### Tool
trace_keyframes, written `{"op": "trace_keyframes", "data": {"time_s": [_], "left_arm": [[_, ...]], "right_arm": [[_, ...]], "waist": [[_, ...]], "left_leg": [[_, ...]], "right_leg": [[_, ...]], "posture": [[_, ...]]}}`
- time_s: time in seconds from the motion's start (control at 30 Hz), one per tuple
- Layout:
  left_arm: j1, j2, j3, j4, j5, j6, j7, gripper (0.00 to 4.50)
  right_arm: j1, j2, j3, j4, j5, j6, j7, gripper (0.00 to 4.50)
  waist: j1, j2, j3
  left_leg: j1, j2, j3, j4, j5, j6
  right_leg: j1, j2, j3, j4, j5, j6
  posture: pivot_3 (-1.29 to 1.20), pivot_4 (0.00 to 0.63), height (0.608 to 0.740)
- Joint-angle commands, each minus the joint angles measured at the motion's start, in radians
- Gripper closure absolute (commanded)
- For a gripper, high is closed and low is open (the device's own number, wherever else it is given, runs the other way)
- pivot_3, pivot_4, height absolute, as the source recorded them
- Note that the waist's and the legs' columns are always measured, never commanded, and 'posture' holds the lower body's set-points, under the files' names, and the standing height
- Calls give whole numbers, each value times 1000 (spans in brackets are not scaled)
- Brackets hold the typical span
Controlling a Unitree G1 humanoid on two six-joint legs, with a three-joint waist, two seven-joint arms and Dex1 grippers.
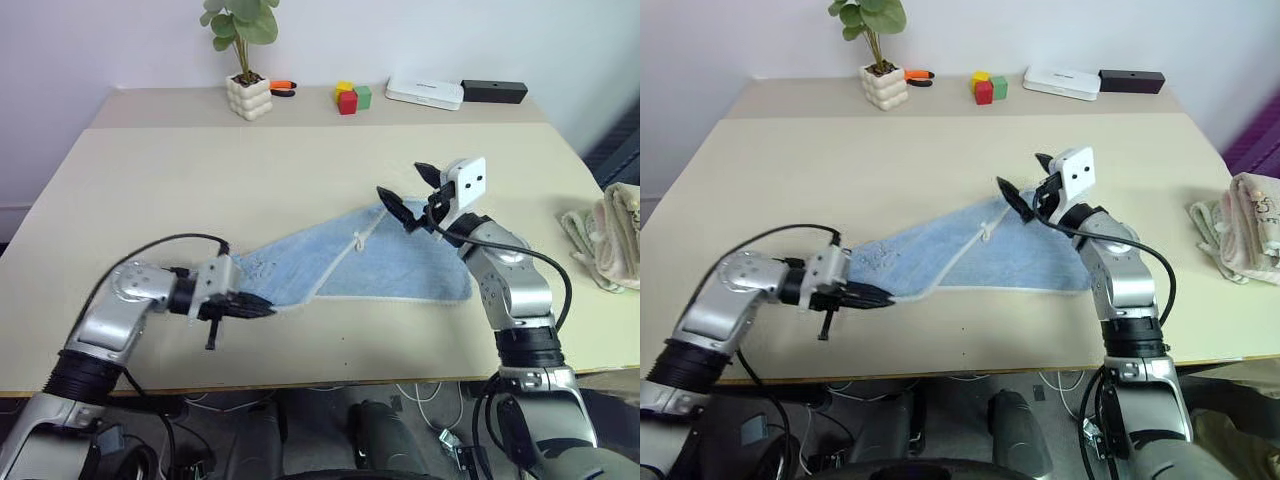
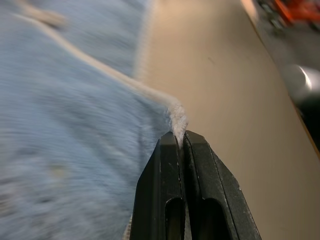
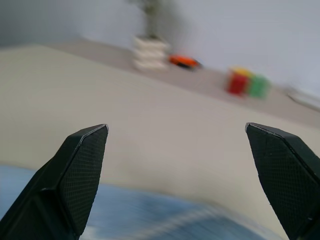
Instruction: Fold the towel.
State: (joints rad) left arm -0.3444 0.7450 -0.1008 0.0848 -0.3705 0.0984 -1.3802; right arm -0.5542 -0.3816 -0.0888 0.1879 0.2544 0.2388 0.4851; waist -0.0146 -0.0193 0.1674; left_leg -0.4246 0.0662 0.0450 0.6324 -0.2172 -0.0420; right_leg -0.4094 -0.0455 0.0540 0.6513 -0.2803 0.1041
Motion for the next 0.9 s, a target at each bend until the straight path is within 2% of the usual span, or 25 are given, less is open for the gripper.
{"op": "trace_keyframes", "data": {"time_s": [0.03,0.2,0.43,0.87,0.9], "left_arm": [[-50,-15,113,25,-85,45,51,4439],[-95,-49,218,99,-161,173,155,4439],[-105,-89,278,115,-167,191,242,4439],[-84,-92,309,33,-186,250,318,4439],[-79,-93,309,22,-186,254,323,4484]], "right_arm": [[-76,-22,-48,96,-43,63,-113,0],[-161,-42,-90,245,-75,142,-232,0],[-246,-50,-95,413,-130,215,-349,0],[-328,-6,-94,597,-105,206,-296,0],[-331,-3,-89,608,-105,207,-283,252]], "waist": [[0,0,0],[-4,0,0],[-8,0,0],[-6,0,0],[-6,0,0]], "left_leg": [[0,0,0,0,0,0],[0,0,0,0,0,0],[-1,0,0,-2,0,0],[-1,0,0,-2,0,0],[-1,0,0,-2,0,0]], "right_leg": [[0,0,0,0,0,0],[0,0,0,0,0,1],[-2,0,0,0,1,1],[-2,0,0,0,1,1],[-1,0,0,0,1,1]], "posture": [[0,150,740],[0,150,740],[0,150,740],[0,150,740],[0,150,740]]}}
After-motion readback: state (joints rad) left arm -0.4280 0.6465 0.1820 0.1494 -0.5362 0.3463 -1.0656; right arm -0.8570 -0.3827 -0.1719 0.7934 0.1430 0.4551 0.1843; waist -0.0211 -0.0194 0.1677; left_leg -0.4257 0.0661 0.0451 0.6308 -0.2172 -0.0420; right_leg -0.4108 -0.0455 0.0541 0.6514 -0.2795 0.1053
